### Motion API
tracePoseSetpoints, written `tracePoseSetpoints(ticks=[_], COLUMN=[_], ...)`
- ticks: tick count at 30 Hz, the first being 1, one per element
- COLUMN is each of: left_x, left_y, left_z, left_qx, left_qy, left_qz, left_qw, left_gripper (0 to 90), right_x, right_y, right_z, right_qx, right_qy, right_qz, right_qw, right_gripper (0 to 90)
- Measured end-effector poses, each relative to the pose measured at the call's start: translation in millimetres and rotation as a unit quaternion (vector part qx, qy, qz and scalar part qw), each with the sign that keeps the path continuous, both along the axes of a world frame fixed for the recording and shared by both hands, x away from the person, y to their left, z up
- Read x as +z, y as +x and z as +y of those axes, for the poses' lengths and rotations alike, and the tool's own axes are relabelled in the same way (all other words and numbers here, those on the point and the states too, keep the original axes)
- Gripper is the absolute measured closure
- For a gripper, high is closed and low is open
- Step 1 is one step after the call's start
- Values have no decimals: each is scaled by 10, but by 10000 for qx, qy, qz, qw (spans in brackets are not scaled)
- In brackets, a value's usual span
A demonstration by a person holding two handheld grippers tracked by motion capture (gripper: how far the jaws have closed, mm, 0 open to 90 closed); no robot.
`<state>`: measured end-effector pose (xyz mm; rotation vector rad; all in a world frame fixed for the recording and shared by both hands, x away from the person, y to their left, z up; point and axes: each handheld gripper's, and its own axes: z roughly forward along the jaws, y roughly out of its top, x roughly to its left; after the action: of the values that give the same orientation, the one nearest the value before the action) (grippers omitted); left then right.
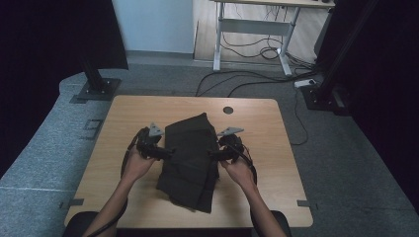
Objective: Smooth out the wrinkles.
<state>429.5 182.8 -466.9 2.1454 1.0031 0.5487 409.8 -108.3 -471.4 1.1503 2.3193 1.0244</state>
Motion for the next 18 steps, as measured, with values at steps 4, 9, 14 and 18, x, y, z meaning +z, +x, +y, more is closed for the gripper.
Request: tracePoseSetpoints(ticks=[4, 9, 14, 18], left_x=[-34, -91, -251, -440], left_y=[341, 683, 952, 1022], left_z=[-49, -142, -210, -200], left_qx=[59, 213, 512, 613], left_qy=[126, 506, 1111, 1134], left_qz=[146, 163, 194, 441], left_qw=[9998, 9984, 9923, 9907], left_gripper=[20, 14, 20, 3], right_x=[-100, -128, -223, -438], right_y=[-215, -466, -660, -578], right_z=[54, 167, 362, 428], right_qx=[123, 195, 390, 216], right_qy=[-16, 93, -89, -431], right_qz=[121, 142, 78, 191], right_qw=[9999, 9997, 9992, 9987], right_gripper=[166, 151, 139, 136])
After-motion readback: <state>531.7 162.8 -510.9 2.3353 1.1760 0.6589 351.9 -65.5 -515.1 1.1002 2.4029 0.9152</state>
